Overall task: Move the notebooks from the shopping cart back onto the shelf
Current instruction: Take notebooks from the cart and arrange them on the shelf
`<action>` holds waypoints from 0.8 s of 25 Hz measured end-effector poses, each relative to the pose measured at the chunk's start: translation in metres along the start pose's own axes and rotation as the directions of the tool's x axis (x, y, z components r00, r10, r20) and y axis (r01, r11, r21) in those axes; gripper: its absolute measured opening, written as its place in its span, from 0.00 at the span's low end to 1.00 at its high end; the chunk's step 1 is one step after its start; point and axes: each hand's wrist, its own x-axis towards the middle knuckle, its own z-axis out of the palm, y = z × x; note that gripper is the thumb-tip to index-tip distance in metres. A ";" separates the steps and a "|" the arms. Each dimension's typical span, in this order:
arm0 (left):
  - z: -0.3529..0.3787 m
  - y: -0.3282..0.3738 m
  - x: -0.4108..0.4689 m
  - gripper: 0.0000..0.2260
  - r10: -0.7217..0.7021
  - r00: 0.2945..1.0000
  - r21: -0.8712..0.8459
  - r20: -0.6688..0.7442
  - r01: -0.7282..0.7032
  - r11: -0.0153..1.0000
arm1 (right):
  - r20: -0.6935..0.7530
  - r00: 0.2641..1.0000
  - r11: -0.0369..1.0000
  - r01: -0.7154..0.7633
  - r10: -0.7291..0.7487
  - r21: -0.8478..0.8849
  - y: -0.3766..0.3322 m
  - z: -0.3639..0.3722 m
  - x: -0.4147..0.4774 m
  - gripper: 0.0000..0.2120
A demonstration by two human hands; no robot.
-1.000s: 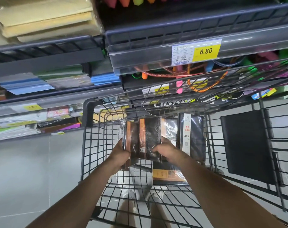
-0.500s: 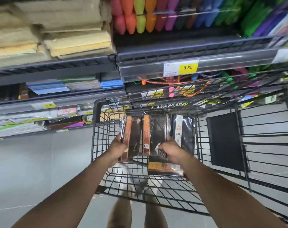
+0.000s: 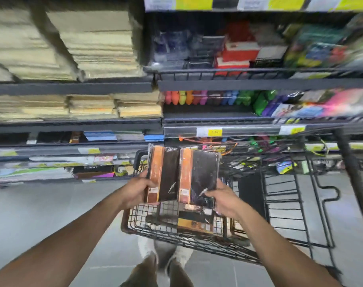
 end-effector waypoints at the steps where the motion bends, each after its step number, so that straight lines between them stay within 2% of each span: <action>1: 0.001 0.005 -0.011 0.24 0.033 0.999 -0.008 0.000 -0.033 0.999 | 0.012 0.999 1.000 0.029 -0.029 0.009 -0.009 0.001 -0.009 0.33; 5: -0.003 0.026 -0.057 0.23 0.156 0.988 -0.013 -0.012 -0.157 0.988 | 0.050 0.986 0.985 0.161 -0.158 -0.061 -0.044 0.007 -0.045 0.28; 12: -0.039 0.031 -0.119 0.27 0.316 0.943 -0.096 -0.106 -0.326 0.940 | 0.118 0.923 0.908 0.382 -0.366 -0.173 -0.088 0.036 -0.076 0.32; 16: -0.078 0.017 -0.159 0.31 0.387 0.906 -0.168 -0.171 -0.414 0.895 | 0.159 0.890 0.855 0.455 -0.427 -0.248 -0.102 0.083 -0.086 0.28; 20: -0.127 -0.012 -0.205 0.32 0.440 0.865 -0.192 -0.241 -0.487 0.852 | 0.211 0.841 0.798 0.539 -0.498 -0.269 -0.098 0.149 -0.091 0.30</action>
